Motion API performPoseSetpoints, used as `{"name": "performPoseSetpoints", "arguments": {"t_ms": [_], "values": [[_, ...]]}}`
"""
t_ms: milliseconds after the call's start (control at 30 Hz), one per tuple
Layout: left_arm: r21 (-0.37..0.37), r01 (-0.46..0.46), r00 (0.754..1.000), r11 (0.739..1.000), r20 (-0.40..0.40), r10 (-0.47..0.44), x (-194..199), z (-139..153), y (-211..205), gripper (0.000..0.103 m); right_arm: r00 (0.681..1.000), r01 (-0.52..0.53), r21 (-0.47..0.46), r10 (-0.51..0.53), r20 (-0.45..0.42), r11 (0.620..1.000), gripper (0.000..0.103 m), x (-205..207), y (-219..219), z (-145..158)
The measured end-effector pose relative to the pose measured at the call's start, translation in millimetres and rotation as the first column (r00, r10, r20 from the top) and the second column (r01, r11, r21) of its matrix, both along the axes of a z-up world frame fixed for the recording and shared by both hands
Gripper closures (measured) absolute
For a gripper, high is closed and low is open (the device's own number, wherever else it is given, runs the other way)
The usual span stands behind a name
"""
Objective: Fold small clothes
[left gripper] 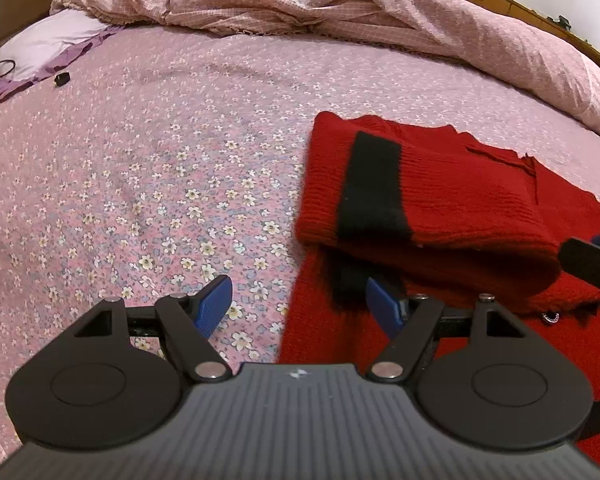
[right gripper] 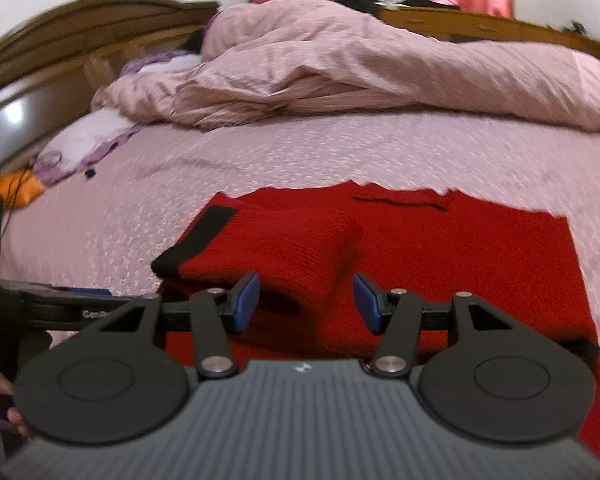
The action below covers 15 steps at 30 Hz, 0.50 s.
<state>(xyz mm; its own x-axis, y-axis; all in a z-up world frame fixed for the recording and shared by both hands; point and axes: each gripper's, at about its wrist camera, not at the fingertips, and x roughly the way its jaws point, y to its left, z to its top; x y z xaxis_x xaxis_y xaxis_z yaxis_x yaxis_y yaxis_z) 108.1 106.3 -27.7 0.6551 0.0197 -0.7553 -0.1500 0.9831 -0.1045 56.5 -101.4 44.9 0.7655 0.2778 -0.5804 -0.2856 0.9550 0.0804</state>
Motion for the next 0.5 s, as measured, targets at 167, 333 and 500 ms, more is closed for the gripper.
{"name": "performPoseSetpoints", "arguments": {"t_ms": [167, 333, 500], "values": [[-0.006, 0.003, 1.0, 1.0, -0.008, -0.003, 5, -5, 3, 0.025, 0.997, -0.075, -0.084, 0.076, 0.013, 0.994, 0.049, 10, 26, -3], [-0.01, 0.006, 1.0, 1.0, -0.009, -0.006, 8, -7, 5, 0.025, 0.99, -0.137, -0.189, 0.141, 0.009, 0.972, 0.049, 14, 49, -12], [-0.015, 0.008, 1.0, 1.0, -0.007, -0.008, 9, -8, 6, 0.025, 0.985, -0.148, -0.354, 0.169, 0.029, 0.924, 0.049, 14, 64, -24]]}}
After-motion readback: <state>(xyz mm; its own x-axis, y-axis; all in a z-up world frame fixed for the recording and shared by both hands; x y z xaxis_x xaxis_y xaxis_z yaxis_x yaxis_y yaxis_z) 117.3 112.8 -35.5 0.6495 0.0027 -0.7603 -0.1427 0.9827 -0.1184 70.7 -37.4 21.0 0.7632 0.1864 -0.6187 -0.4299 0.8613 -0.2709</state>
